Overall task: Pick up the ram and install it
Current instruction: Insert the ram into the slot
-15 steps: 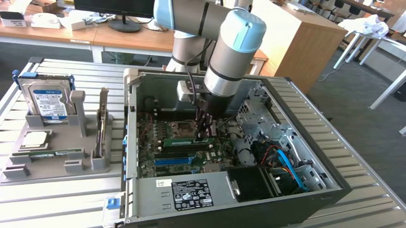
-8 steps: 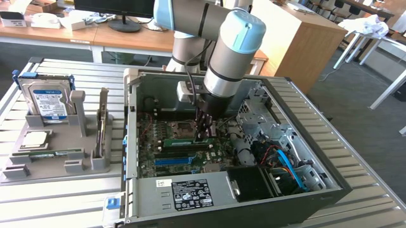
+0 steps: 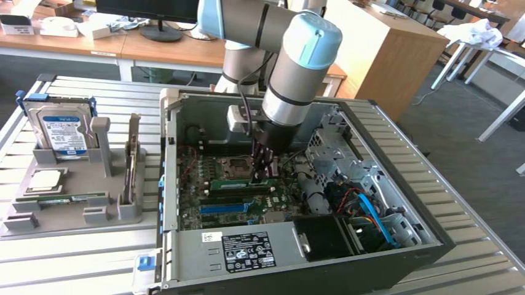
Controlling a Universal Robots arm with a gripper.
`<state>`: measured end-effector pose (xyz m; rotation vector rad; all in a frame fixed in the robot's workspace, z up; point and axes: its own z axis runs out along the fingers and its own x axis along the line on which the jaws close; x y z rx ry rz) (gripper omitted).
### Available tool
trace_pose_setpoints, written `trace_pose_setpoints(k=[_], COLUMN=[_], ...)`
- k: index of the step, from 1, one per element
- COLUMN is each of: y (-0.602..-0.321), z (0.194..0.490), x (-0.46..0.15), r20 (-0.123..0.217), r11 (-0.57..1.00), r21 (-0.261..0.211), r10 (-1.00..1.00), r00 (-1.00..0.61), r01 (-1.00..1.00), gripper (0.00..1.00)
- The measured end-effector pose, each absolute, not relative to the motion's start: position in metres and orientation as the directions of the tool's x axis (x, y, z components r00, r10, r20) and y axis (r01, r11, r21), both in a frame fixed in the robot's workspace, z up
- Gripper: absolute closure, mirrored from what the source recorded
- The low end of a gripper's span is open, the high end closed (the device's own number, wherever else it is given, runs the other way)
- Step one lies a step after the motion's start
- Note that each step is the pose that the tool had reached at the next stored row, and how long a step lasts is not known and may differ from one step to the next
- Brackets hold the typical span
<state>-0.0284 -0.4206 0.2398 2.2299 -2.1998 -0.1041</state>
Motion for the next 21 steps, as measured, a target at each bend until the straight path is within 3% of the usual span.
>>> trace_pose_setpoints(k=[21], y=[-0.4206], z=[0.2380], x=[-0.0285], r20=[-0.042], r11=[-0.002], r21=[0.052], r10=[-0.999], r00=[0.000], r01=[-0.999], gripper=[0.89])
